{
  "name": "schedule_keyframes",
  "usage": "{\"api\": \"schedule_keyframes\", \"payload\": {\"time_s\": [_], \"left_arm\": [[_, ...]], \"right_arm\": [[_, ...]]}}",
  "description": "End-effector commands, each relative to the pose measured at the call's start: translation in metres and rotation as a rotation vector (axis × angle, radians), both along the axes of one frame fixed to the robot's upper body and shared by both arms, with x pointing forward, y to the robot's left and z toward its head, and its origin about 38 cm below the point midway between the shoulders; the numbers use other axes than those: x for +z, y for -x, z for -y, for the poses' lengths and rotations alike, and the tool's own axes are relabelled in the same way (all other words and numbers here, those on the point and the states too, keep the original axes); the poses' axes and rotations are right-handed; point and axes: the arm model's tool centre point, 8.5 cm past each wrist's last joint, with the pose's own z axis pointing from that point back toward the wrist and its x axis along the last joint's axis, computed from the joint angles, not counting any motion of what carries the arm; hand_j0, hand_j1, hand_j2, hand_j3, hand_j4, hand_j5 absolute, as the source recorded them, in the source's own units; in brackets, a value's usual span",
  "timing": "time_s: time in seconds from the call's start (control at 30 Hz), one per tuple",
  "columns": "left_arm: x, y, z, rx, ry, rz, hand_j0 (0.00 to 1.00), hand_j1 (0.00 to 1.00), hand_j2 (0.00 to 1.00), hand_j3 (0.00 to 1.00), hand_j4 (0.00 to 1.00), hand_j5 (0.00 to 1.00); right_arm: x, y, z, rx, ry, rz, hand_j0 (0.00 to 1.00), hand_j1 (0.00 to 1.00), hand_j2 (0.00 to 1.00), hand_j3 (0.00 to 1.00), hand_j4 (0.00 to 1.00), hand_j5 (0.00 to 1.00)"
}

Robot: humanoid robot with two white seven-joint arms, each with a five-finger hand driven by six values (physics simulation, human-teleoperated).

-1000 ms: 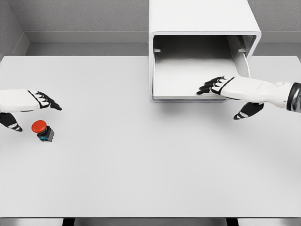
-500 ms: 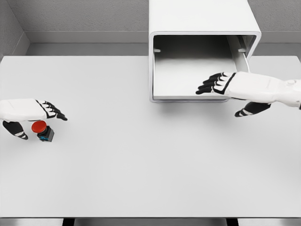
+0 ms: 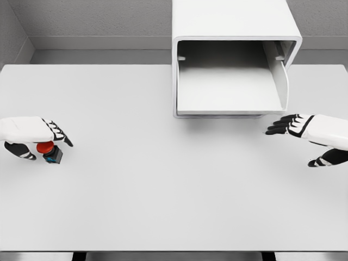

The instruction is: Slide open multi-storey tabletop storage cabinets and put open load switch and slide close multi-storey tabletop storage cabinets

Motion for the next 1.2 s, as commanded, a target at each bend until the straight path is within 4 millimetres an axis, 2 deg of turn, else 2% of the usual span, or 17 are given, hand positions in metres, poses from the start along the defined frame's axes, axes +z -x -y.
{"api": "schedule_keyframes", "payload": {"time_s": [0.0,0.1,0.13,0.2,0.27,0.37,0.43,0.5,0.57,0.7,0.87,0.97,1.17], "left_arm": [[0.000,0.000,0.000,0.003,0.005,-0.002,0.81,0.81,0.81,0.81,0.81,0.81],[0.001,0.000,0.001,-0.001,0.006,0.000,0.81,0.81,0.81,0.81,0.81,0.81],[0.001,0.001,0.001,-0.002,0.005,0.000,0.80,0.80,0.80,0.80,0.80,0.80],[0.000,0.001,0.002,-0.005,0.006,-0.002,0.80,0.80,0.80,0.80,0.80,0.80],[0.000,0.003,0.005,-0.016,0.003,-0.005,0.79,0.79,0.79,0.79,0.79,0.79],[-0.004,0.007,0.004,-0.020,-0.003,-0.020,0.73,0.73,0.73,0.73,0.73,0.73],[-0.004,0.007,0.004,-0.020,-0.004,-0.019,0.67,0.67,0.67,0.67,0.67,0.67],[-0.003,0.008,0.005,-0.022,-0.004,-0.018,0.59,0.59,0.59,0.59,0.59,0.59],[-0.003,0.008,0.005,-0.022,-0.004,-0.018,0.48,0.48,0.48,0.48,0.48,0.48],[-0.003,0.008,0.005,-0.023,-0.004,-0.017,0.36,0.36,0.36,0.36,0.36,0.36],[0.002,0.008,0.011,-0.042,0.002,-0.006,0.33,0.33,0.33,0.33,0.33,0.33],[0.011,0.009,0.026,-0.087,0.017,0.018,0.33,0.33,0.33,0.33,0.33,0.33],[0.053,0.000,0.047,-0.134,0.110,0.089,0.33,0.33,0.33,0.33,0.33,0.33]], "right_arm": [[0.054,-0.005,0.022,-0.064,-0.003,0.150,1.00,1.00,1.00,1.00,1.00,1.00],[0.048,0.004,0.034,-0.100,-0.014,0.125,1.00,1.00,1.00,1.00,1.00,1.00],[0.039,0.007,0.034,-0.102,-0.013,0.096,1.00,1.00,1.00,1.00,1.00,1.00],[0.026,0.012,0.035,-0.105,-0.009,0.053,0.76,0.76,0.76,0.76,0.76,0.76],[0.023,0.013,0.035,-0.103,-0.009,0.046,0.62,0.62,0.62,0.62,0.62,0.62],[0.015,0.016,0.035,-0.105,-0.005,0.017,0.57,0.57,0.57,0.57,0.57,0.57],[0.012,0.017,0.034,-0.103,-0.005,0.009,0.47,0.47,0.47,0.47,0.47,0.47],[0.003,0.018,0.031,-0.091,-0.003,-0.018,0.46,0.46,0.46,0.46,0.46,0.46],[0.006,0.017,0.031,-0.081,0.024,-0.024,0.46,0.46,0.46,0.46,0.46,0.46],[0.005,0.017,0.030,-0.079,0.025,-0.025,0.47,0.47,0.47,0.47,0.47,0.47],[-0.003,0.020,0.029,-0.076,0.023,-0.052,0.49,0.49,0.49,0.49,0.49,0.49],[-0.003,0.020,0.029,-0.076,0.023,-0.050,0.53,0.53,0.53,0.53,0.53,0.53],[-0.004,0.020,0.029,-0.075,0.022,-0.052,0.54,0.54,0.54,0.54,0.54,0.54]]}}
